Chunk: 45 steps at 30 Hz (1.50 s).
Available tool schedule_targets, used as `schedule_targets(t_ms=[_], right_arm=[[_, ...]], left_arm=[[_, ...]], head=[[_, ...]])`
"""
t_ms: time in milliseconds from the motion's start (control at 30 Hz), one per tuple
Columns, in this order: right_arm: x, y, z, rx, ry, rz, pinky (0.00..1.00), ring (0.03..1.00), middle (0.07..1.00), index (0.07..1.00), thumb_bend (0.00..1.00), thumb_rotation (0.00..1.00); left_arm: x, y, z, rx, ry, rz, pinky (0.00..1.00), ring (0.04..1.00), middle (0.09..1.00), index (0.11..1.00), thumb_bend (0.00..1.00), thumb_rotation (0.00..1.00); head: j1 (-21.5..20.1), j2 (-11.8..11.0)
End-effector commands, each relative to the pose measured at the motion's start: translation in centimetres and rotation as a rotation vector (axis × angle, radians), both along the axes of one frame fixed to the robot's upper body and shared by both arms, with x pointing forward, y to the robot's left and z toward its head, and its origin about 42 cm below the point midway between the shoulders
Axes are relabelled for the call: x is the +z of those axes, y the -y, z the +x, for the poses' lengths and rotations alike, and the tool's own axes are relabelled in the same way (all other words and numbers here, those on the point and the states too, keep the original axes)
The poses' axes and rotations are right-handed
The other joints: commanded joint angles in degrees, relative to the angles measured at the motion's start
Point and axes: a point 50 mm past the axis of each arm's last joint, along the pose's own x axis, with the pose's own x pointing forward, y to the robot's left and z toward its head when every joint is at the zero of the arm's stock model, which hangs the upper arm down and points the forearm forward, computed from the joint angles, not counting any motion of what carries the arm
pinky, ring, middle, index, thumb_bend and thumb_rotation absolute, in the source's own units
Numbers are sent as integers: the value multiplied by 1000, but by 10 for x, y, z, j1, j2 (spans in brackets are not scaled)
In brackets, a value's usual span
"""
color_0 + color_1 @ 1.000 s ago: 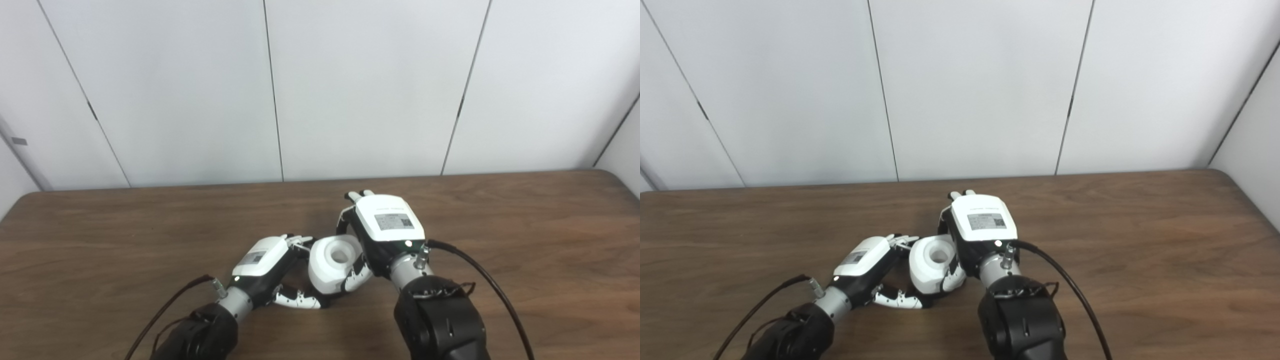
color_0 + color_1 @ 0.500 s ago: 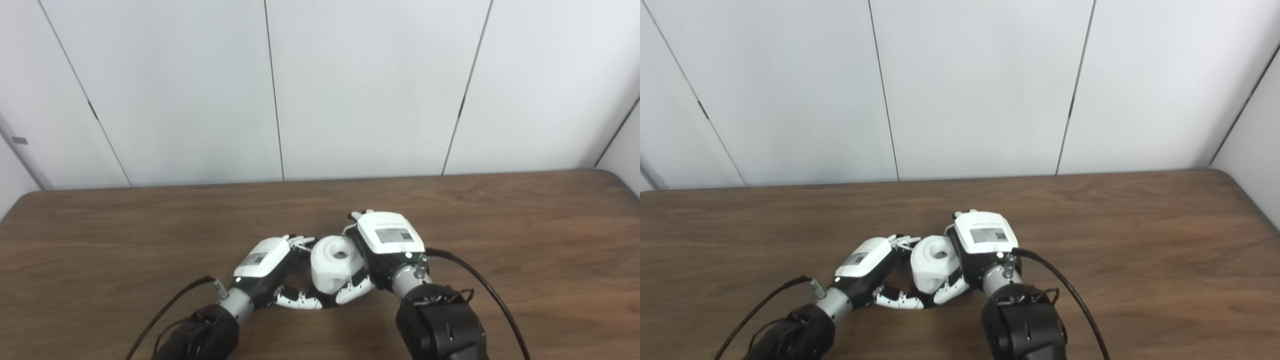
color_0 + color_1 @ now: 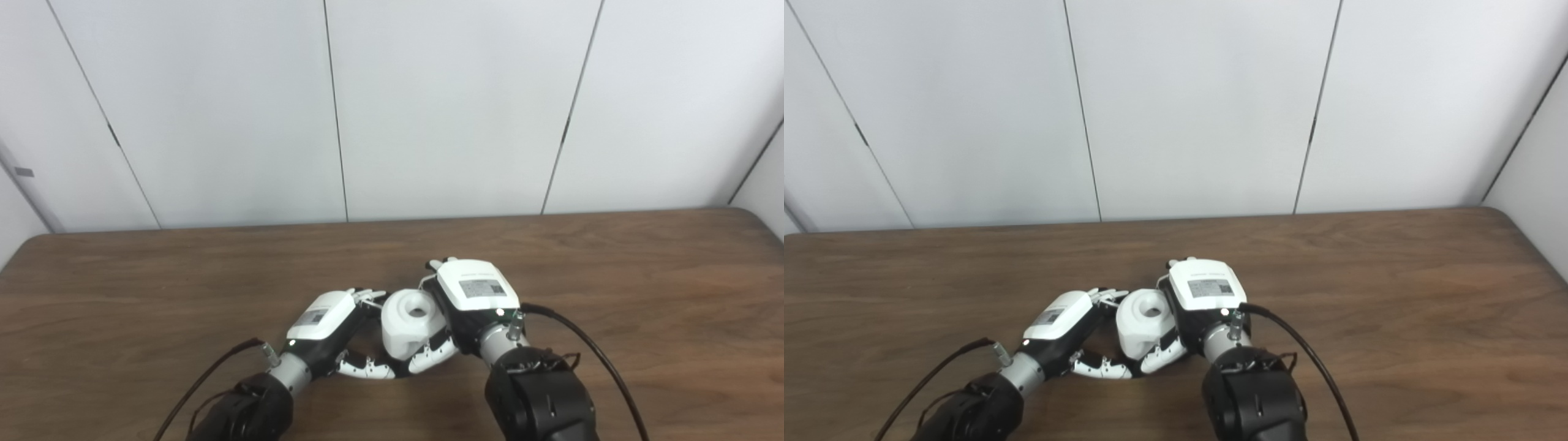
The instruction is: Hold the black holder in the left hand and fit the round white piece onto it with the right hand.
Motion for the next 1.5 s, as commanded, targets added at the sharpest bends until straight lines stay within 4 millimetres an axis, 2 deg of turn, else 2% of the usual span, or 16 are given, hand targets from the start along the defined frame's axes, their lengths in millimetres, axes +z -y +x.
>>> schedule_targets(t_ms=[0,333,567,767,1033,1467], right_arm=[[14,-4,1,20,45,20,644,956,927,631,887,422],[14,-3,2,10,35,53,651,967,936,606,971,481],[14,-2,2,9,24,70,662,980,948,633,1000,515],[14,-3,2,10,21,78,668,985,955,703,1000,511],[14,-2,1,12,13,94,684,996,975,889,1000,509],[13,-3,1,21,7,99,689,999,989,986,1000,519]], left_arm=[[-8,7,-3,-36,-31,25,962,916,892,481,515,45],[-8,6,-2,-35,-34,26,975,919,894,481,515,45],[-8,6,-2,-34,-36,27,976,920,895,482,514,45],[-9,6,-2,-32,-39,30,979,921,894,482,514,45],[-10,5,-2,-33,-33,32,962,919,892,481,515,46],[-11,3,0,-37,-26,23,947,913,888,480,514,47]], head=[[1,0],[0,-3],[0,-3],[-2,-8],[-3,-9],[-6,-13]])
